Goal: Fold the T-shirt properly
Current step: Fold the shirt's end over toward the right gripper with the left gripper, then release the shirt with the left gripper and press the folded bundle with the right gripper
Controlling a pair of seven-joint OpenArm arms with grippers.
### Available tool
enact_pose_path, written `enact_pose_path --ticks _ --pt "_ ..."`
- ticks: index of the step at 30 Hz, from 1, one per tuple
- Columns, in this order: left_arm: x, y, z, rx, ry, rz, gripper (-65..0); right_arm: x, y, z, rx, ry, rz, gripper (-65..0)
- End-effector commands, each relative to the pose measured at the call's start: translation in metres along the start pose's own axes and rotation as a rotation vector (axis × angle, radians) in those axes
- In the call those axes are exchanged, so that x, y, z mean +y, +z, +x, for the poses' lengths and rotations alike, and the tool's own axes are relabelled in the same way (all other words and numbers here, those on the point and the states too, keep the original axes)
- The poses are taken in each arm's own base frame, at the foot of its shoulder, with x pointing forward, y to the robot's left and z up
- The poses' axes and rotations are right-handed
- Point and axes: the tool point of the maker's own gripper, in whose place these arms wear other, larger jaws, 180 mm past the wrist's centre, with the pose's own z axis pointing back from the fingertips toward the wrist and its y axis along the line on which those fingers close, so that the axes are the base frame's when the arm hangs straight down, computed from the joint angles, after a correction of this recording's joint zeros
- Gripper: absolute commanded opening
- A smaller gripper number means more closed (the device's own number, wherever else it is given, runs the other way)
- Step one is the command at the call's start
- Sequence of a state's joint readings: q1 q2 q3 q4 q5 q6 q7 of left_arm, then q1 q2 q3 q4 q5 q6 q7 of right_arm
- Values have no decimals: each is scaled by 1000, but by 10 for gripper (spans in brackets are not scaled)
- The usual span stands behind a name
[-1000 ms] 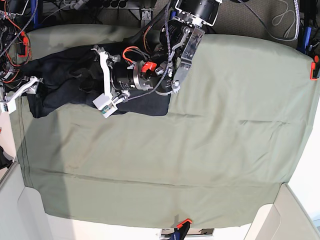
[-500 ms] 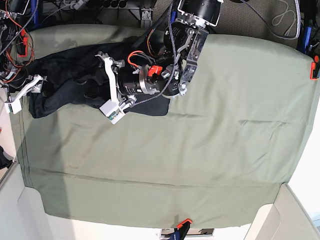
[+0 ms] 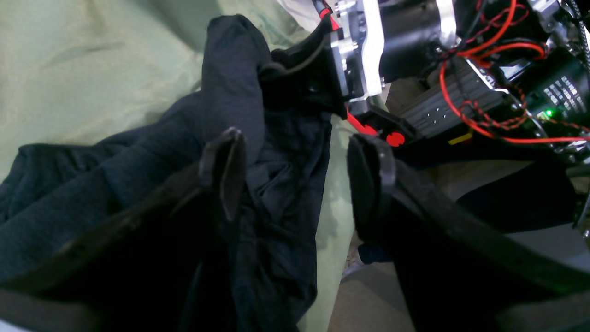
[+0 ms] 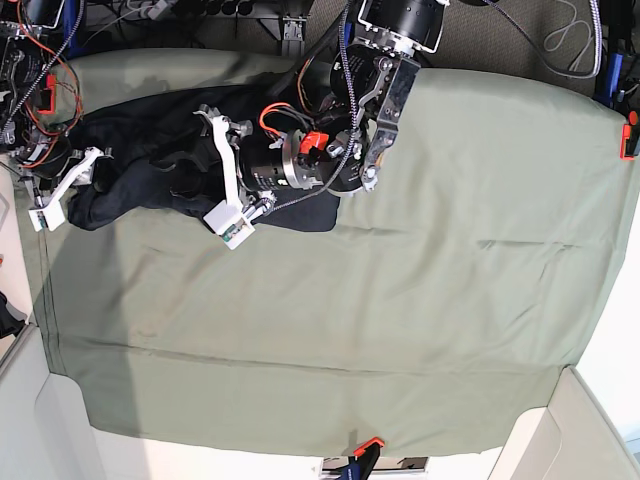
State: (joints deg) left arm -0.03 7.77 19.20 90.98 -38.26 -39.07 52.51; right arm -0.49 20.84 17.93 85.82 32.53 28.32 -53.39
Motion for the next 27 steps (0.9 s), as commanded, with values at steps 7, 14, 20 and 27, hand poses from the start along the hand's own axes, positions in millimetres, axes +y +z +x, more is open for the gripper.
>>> enact_pose_path --ticks 7,14,20,27 --pt "-8 0 20 -58 -30 -31 -277 -2 0 5 1 49 -18 -650" --pt "-14 16 29 -40 -104 -25 -277 -23 7 20 -75 61 -103 -650" --pt "16 59 20 -4 -162 66 -277 -66 44 40 -184 -19 -189 -650" --pt "65 109 20 -36 -109 213 -277 -81 81 80 -307 -40 -164 -650"
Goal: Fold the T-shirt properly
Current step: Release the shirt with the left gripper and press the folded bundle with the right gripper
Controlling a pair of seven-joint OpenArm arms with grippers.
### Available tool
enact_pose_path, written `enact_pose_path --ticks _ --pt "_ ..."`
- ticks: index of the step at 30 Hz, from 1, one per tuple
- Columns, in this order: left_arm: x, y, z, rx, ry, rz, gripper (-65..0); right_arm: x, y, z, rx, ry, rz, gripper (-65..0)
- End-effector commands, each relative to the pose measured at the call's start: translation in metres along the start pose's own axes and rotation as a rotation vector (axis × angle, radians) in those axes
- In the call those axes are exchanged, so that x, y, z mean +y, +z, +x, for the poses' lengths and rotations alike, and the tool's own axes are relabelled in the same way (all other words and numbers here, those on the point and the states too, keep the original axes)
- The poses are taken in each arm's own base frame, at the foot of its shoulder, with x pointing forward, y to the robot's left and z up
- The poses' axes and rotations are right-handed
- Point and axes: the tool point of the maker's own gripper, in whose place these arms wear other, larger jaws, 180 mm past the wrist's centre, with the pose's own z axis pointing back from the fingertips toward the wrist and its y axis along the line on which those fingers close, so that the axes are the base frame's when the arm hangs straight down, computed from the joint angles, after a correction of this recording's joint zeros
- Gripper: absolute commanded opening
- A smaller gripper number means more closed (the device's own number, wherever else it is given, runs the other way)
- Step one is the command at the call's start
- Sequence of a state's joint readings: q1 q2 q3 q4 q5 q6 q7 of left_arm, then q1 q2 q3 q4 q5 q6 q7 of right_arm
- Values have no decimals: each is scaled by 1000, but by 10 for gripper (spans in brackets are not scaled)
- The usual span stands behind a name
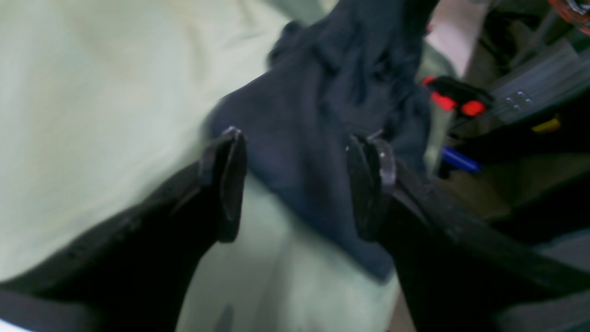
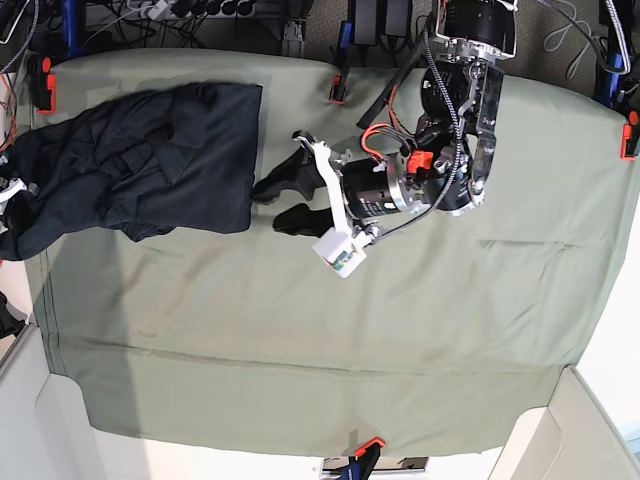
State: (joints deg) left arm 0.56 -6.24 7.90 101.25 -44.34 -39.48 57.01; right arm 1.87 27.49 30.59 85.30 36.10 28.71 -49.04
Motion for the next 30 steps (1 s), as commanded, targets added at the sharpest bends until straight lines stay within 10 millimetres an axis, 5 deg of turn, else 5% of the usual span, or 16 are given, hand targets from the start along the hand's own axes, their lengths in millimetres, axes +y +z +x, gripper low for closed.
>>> enact_pose_path --ticks 1,11,18,26,30 --pt "3 8 11 -46 -11 4 -277 4 8 21 -57 21 19 -650" --pt "15 24 -33 17 74 53 -277 101 24 22 -113 87 226 -650" --pt "11 25 -48 48 93 57 -277 187 31 -13 -85 140 383 -650" --pt "5 26 -53 44 121 40 -277 231 8 -60 36 198 450 -650" --pt "3 26 -59 52 131 38 -277 245 4 -72 76 221 481 -315"
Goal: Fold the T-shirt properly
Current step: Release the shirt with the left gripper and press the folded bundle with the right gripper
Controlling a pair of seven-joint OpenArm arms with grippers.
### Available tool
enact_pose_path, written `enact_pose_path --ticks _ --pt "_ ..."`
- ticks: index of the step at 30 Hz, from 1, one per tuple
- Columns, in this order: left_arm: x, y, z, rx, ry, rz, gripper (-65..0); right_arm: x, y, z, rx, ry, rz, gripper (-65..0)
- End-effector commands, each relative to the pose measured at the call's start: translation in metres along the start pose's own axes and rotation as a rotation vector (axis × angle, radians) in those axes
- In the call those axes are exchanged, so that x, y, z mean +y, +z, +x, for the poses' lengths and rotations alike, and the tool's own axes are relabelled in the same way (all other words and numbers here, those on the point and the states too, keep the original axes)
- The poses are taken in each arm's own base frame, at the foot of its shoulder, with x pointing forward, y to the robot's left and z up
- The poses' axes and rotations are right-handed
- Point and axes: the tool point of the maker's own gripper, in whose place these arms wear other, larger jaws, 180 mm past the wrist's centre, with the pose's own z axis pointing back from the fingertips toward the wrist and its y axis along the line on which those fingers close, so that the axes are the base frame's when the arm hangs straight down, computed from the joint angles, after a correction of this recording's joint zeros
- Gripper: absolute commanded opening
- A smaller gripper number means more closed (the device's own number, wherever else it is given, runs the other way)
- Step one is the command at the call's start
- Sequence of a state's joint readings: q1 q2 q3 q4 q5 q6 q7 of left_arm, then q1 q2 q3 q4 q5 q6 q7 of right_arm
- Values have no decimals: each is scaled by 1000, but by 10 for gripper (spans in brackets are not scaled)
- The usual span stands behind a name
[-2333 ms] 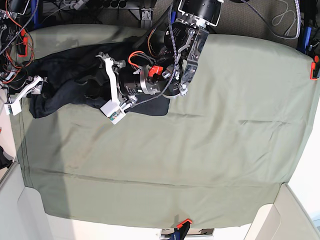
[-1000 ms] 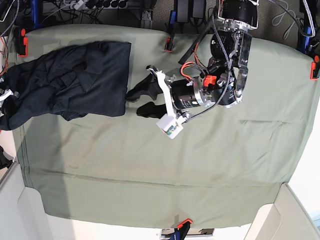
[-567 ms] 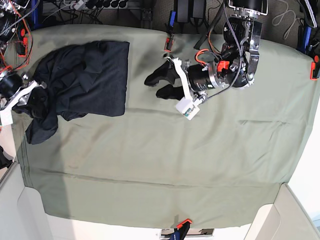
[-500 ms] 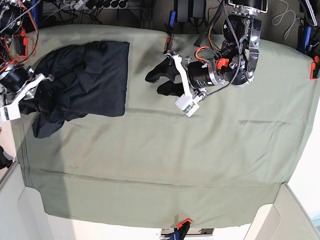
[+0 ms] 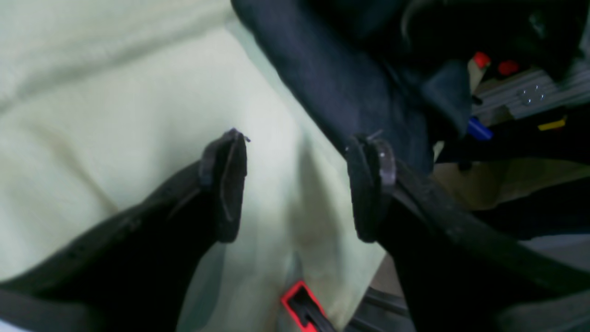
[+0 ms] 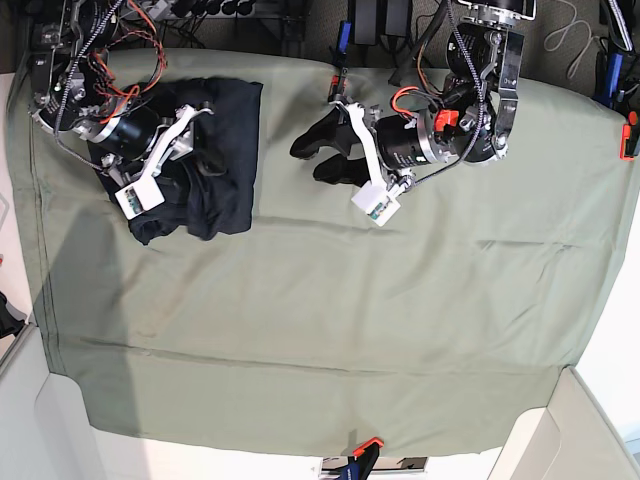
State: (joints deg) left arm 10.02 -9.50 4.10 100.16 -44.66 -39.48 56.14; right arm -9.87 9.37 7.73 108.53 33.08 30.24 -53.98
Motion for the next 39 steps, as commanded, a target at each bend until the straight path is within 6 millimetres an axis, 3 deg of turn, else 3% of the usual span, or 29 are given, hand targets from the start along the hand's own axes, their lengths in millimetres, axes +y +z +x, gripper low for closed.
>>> enact_pose_path --ticks 1,5,9,16,19,24,31,35,39 --pt "-4 2 13 -48 -16 -18 -277 4 1 14 -46 19 13 -264" --pt "-5 2 12 -44 -13 -18 -277 15 -2 16 -54 22 54 -245" --pt "-5 2 8 -39 -7 -19 -277 14 1 22 -75 28 49 -245" --pt "-6 2 8 -40 -6 -19 -277 3 37 66 -234 68 -19 -245" --pt "-5 2 7 -36 -7 -17 -277 6 43 70 -252 81 -4 -245" --pt "-3 6 1 -18 -6 -11 -277 -21 50 68 -219 115 -140 -245" --pt "-7 6 -1 -21 11 -28 -277 -70 85 62 -197 109 -304 -246" --pt "-8 6 -4 -17 17 -29 -277 -75 86 41 -137 91 -300 -246" --pt "-10 6 -2 -30 26 -43 -277 -62 71 13 -88 16 -204 -246"
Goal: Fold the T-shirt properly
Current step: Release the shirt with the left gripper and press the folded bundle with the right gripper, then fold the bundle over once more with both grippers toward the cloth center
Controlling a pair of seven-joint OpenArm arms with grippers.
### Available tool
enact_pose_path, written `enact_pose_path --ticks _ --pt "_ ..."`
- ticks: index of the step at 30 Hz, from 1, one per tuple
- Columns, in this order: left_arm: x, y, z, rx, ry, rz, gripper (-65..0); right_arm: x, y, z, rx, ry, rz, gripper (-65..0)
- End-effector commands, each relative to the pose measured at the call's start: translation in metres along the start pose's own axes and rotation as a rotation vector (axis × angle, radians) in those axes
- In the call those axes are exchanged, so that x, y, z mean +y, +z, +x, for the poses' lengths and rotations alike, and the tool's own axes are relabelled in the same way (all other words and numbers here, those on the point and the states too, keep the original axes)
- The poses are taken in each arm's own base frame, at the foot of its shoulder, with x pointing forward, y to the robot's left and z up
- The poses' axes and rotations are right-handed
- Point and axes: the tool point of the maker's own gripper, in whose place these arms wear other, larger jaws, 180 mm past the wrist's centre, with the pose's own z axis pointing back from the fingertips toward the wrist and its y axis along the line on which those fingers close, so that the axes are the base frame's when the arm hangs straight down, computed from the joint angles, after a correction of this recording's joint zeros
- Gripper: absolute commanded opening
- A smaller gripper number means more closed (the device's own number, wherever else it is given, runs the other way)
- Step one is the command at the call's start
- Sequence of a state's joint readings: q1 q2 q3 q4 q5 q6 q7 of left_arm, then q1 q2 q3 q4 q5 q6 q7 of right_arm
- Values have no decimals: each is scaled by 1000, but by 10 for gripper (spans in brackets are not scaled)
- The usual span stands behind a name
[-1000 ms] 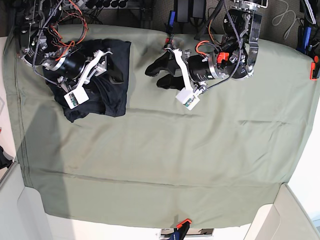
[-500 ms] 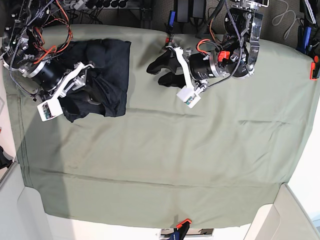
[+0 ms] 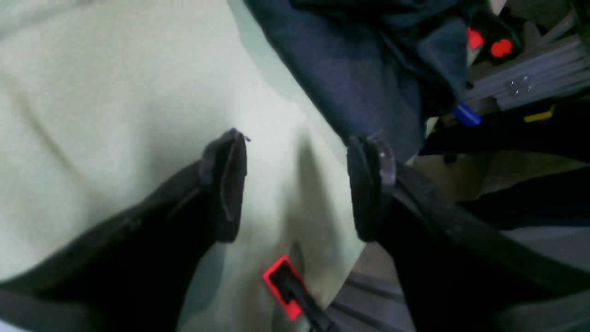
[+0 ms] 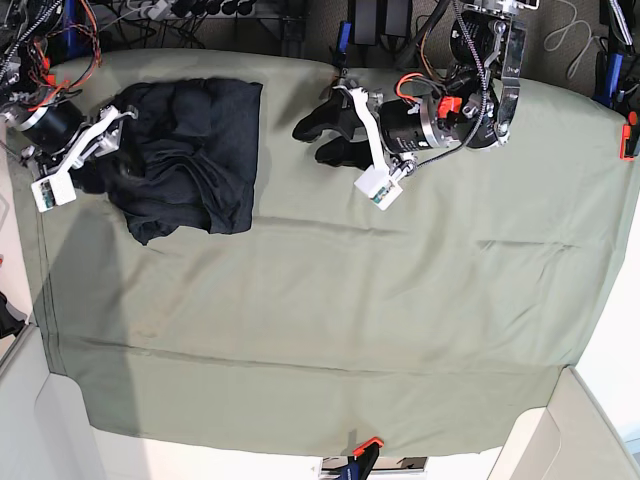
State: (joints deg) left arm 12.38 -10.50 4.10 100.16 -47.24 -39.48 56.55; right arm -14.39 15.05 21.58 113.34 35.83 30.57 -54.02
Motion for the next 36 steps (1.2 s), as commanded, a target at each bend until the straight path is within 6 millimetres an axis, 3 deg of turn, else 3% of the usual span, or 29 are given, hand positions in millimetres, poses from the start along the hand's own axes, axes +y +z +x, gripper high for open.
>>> enact_pose_path --ticks 1,4,14,18,21,29,32,36 --pt "-5 3 14 -50 -17 -20 -277 7 -1 6 -27 13 32 -246" --pt "-5 3 15 -51 -16 -22 -277 27 -10 -7 16 17 97 -246" --pt "-2 4 13 -42 -17 -11 -277 127 -33 -16 35 41 395 -246" --pt "7 10 17 -64 -4 13 -277 170 -35 -24 58 72 514 -246" --pt "18 20 21 -91 14 47 -277 189 -34 -28 71 106 561 -246" --pt "35 40 27 -121 26 78 -277 180 -29 2 -23 159 509 -246" --pt "35 41 26 -116 25 80 -277 159 -35 14 -40 183 421 -246" --pt "31 41 22 -116 44 62 -277 111 -39 31 -64 193 241 -246"
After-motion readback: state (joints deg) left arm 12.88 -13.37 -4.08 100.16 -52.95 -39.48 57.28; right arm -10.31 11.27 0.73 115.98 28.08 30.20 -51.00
